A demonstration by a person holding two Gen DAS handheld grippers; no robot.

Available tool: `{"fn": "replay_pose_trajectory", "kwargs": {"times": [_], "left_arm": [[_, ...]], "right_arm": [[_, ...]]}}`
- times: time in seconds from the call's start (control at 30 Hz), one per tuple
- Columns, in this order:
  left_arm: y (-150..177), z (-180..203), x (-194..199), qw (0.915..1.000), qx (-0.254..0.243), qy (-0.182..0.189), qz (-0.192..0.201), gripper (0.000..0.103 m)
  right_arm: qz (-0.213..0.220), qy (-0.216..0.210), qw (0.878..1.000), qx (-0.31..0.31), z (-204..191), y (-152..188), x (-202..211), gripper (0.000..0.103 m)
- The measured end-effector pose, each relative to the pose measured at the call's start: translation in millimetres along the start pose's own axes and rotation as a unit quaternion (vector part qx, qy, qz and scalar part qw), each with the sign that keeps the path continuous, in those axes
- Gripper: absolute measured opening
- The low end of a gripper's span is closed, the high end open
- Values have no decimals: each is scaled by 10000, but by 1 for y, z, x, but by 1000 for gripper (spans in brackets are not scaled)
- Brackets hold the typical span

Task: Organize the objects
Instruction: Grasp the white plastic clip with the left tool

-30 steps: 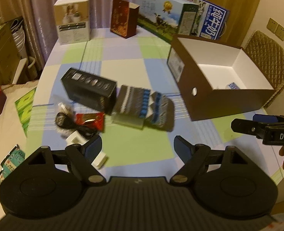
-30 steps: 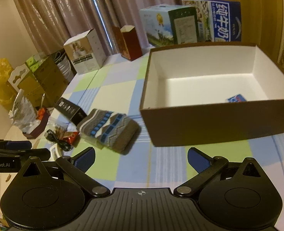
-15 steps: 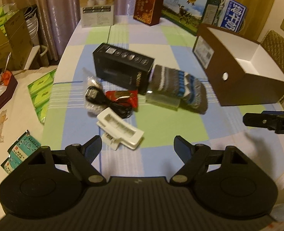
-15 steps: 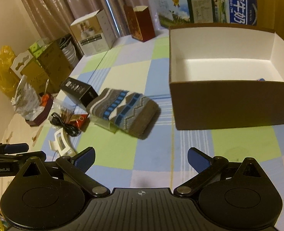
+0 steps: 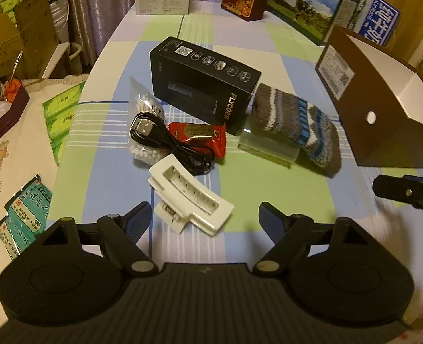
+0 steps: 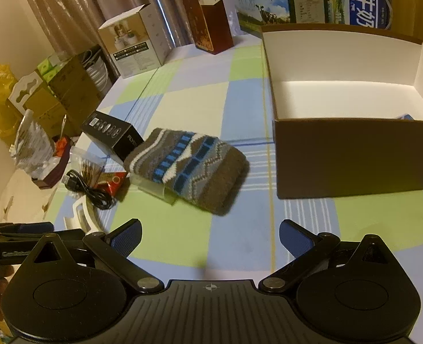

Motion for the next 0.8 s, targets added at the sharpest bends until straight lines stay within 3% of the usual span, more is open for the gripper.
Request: {"fn": "replay_pose_trajectory", "kwargs": {"times": [0.37, 0.43, 0.6, 0.8], "left_arm": [[-11, -2, -39, 9993, 196, -270, -156, 72], [-9, -3, -44, 9991, 152, -323, -222, 60], [-3, -14, -41, 9993, 78, -311, -177, 48], [6, -30, -33, 9996, -72, -258, -108, 43]], "right_arm": [[-21, -65, 9999, 82, -9, -13, -23, 100], [-56, -80, 9999, 92, -9, -13, -26, 100], [-134, -155, 9997, 134, -10, -13, -33, 100], [-193, -275, 9987, 386, -20, -13, -42, 99]]}}
Point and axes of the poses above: each gripper's, at about its wrist camera, not at the fingertips, and x roughly against the way its jaws point, z to its right, y to its underside, the point moved 9 cm from there along -x, roughly the way its jaws point, and after that the axes turned 7 degrees about -y, right-handed, at the moved point
